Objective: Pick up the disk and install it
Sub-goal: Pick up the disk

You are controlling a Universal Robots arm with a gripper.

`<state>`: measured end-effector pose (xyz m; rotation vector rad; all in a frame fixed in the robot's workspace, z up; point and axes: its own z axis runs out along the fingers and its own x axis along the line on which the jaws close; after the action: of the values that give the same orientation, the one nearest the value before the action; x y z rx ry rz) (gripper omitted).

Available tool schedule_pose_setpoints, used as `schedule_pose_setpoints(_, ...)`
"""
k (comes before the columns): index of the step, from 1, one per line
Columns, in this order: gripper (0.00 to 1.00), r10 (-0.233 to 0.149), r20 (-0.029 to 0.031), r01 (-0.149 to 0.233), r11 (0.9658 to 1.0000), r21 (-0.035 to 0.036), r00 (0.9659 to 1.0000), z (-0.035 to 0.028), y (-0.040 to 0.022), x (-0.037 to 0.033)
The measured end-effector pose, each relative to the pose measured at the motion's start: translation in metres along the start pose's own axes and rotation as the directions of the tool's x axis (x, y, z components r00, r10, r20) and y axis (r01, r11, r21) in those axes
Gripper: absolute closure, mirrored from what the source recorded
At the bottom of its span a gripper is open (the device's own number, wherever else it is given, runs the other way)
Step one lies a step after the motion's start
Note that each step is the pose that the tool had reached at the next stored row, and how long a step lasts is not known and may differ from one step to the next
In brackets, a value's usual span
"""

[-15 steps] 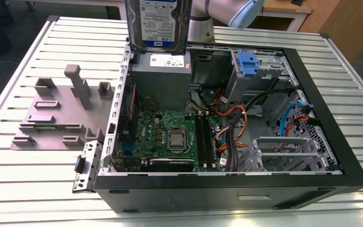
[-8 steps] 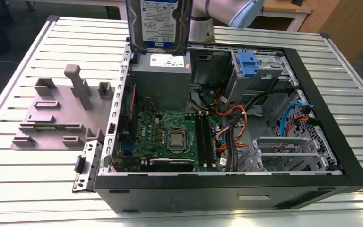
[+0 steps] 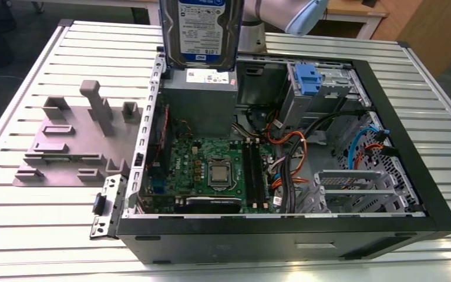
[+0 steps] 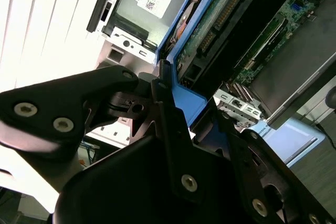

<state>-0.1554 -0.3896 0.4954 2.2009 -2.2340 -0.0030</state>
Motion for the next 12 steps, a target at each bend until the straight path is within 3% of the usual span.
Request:
schedule_pose_setpoints(5,0.64,0.0,0.0,0.0,1.0,0.0,1.0,0.0,-0.0114,-0.0001)
schedule_pose_setpoints(9,0.64,0.0,0.0,0.0,1.0,0.0,1.0,0.0,-0.014,-0.0001)
schedule_pose_setpoints(11,0.64,0.0,0.0,0.0,1.0,0.0,1.0,-0.0001,-0.0277,-0.0003)
schedule_pose_setpoints(12,0.64,0.0,0.0,0.0,1.0,0.0,1.0,0.0,-0.0278,-0.0003)
